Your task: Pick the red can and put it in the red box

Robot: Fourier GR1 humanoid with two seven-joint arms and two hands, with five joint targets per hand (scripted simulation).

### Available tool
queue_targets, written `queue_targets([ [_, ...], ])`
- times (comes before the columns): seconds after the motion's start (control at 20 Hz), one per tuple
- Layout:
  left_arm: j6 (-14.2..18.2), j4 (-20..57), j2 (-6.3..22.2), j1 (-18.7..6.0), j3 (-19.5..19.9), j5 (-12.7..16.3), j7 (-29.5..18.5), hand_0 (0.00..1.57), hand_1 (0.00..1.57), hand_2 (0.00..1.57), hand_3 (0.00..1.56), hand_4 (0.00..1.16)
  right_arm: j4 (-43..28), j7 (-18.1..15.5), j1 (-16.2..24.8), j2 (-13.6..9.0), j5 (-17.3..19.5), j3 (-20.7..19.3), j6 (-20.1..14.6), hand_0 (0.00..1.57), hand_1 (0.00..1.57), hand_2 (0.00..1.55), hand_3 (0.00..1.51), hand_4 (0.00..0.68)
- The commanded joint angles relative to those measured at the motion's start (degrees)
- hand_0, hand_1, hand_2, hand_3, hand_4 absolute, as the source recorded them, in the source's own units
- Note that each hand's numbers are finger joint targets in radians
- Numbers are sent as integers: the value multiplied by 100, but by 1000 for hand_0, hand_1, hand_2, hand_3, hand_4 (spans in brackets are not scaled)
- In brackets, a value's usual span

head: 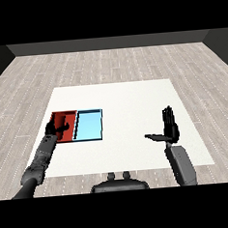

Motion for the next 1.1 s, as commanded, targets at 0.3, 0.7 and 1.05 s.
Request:
queue_targets([
  [0.3, -836, 1044, 119, -198, 38, -151, -227, 230, 230, 450, 0, 686, -122, -307, 137, 112, -13, 48, 163, 0, 0, 0, 0, 0],
  [0.7, -980, 1513, 196, -741, -393, -653, 978, 0, 0, 0, 0, 0, -408, -328, 212, 288, 108, 222, 96, 0, 0, 0, 0, 0],
  [1.05, 37, 582, 92, -336, 709, 423, -611, 0, 0, 0, 0, 0, -338, -404, 222, 119, -21, -13, 277, 0, 0, 0, 0, 0],
])
